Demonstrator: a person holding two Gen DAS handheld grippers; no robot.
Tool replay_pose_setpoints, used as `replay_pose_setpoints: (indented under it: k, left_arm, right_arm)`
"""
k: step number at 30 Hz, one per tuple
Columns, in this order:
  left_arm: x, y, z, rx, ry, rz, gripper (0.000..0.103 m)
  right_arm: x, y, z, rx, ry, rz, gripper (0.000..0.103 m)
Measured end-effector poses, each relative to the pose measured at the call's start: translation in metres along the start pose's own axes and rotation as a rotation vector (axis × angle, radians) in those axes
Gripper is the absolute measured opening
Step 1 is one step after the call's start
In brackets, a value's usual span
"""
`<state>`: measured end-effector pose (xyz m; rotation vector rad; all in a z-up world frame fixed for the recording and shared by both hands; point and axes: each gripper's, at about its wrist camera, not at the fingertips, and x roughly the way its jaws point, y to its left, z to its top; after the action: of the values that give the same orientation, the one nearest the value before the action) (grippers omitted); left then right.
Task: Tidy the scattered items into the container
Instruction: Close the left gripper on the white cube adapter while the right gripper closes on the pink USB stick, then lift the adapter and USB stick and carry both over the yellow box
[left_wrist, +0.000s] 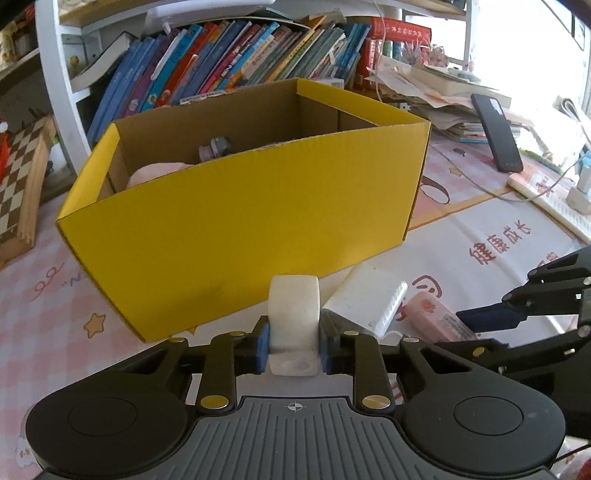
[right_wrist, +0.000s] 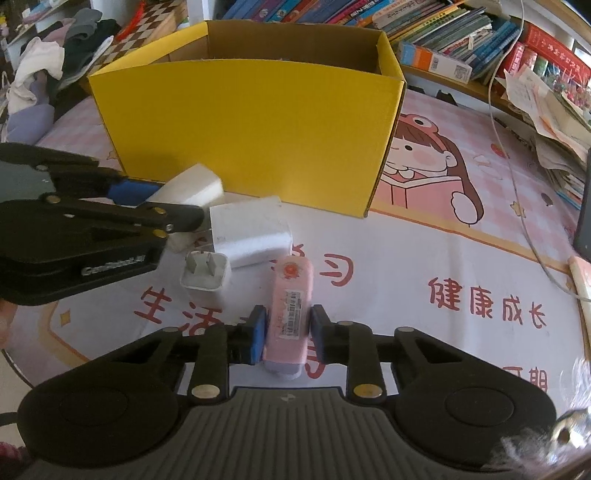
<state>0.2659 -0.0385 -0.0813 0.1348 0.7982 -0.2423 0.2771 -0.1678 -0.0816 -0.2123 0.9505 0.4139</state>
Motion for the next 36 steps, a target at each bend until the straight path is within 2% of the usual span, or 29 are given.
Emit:
replay_pose_setpoints:
  k: [5,12,18,23,29,36]
  left_arm:
    - [-0.024,0.006,0.003,-0.034,-0.045,-0.027,0.023]
    - [-0.069,0.006,0.018,-0.02,-0.163,-0.051,0.023]
    - [-0.091,0.005,0.045,0.005,-0.261,-0.022,0.023]
    - [-0.095,0.013,0.069,0.014,-0.306,0.025,0.023]
    - [-0.076,0.023,0.096,0.055,-0.295,0.086,0.023]
    - [-0.026,0.032,0.124,0.062,-0.19,0.102,0.023]
  right_arm:
    - [-0.017,-0.01,0.008,0.054,-0.042,0.016,0.023]
    - [-0.052,-0.021,0.028,0.097,-0.149,0.037,0.023]
    - [-0.077,-0.03,0.056,0.093,-0.249,0.067,0.023]
    - [-0.084,-0.036,0.086,0.059,-0.322,0.102,0.023]
    - [-0.069,-0.044,0.13,-0.02,-0.363,0.109,0.023]
    - [-0.019,-0.049,0.19,-0.179,-0.317,0.086,0.023]
